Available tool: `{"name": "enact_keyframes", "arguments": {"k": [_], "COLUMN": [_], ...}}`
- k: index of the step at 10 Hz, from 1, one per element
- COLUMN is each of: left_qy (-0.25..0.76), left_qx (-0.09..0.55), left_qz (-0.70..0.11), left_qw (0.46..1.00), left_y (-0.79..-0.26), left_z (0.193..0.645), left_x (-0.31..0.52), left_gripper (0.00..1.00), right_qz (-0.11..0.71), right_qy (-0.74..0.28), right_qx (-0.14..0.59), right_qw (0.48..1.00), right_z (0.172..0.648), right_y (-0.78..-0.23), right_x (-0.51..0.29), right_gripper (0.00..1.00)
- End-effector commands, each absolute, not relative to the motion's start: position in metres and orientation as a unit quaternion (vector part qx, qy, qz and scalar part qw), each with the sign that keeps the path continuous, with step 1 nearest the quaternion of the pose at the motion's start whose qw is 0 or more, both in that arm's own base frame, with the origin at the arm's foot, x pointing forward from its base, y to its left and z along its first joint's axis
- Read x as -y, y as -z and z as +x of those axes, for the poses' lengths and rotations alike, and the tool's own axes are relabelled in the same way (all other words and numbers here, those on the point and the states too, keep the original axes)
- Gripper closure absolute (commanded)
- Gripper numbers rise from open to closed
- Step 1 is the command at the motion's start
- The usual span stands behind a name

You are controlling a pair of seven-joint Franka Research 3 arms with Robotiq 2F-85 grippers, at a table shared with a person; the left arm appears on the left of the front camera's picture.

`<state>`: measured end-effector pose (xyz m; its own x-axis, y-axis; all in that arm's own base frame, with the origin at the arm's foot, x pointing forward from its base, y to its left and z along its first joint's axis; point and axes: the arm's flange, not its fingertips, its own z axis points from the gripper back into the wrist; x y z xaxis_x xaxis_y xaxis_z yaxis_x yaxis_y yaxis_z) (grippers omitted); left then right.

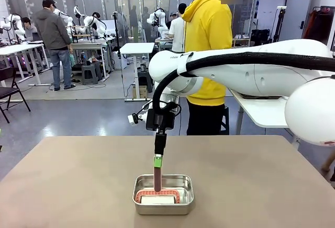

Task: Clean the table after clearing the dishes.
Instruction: When the right (or left) Handle tray is removed, use the right hand (or left hand) to clean the right (or left) side of the table with the Lint Roller.

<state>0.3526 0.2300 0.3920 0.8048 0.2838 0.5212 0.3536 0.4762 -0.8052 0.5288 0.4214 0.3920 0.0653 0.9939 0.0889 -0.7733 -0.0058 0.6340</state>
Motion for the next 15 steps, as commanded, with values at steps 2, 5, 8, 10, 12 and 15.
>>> {"name": "enact_keyframes", "arguments": {"k": [2, 5, 8, 10, 12, 15], "left_qy": [0.019, 0.019, 0.019, 0.019, 0.019, 0.019], "left_qx": [0.317, 0.317, 0.317, 0.317, 0.317, 0.317], "left_qz": [-0.508, -0.508, -0.508, -0.508, -0.508, -0.508], "left_qw": [0.800, 0.800, 0.800, 0.800, 0.800, 0.800], "left_y": [-0.393, -0.393, -0.393, -0.393, -0.393, -0.393], "left_z": [0.351, 0.351, 0.351, 0.351, 0.351, 0.351], "left_x": [-0.230, -0.230, -0.230, -0.230, -0.230, -0.230], "left_gripper": [0.00, 0.00, 0.00, 0.00, 0.00, 0.00], "right_qz": [0.285, 0.261, 0.221, 0.207, 0.182, 0.108], "right_qy": [-0.658, -0.655, -0.650, -0.639, -0.624, -0.493], "right_qx": [-0.206, -0.201, -0.197, -0.172, -0.145, -0.089], "right_qw": [0.666, 0.680, 0.700, 0.721, 0.746, 0.859], "right_z": [0.532, 0.527, 0.521, 0.520, 0.509, 0.476], "right_y": [-0.398, -0.406, -0.417, -0.429, -0.458, -0.502], "right_x": [-0.432, -0.431, -0.433, -0.428, -0.417, -0.377], "right_gripper": [0.97, 1.00, 1.00, 1.00, 1.00, 1.00]}}
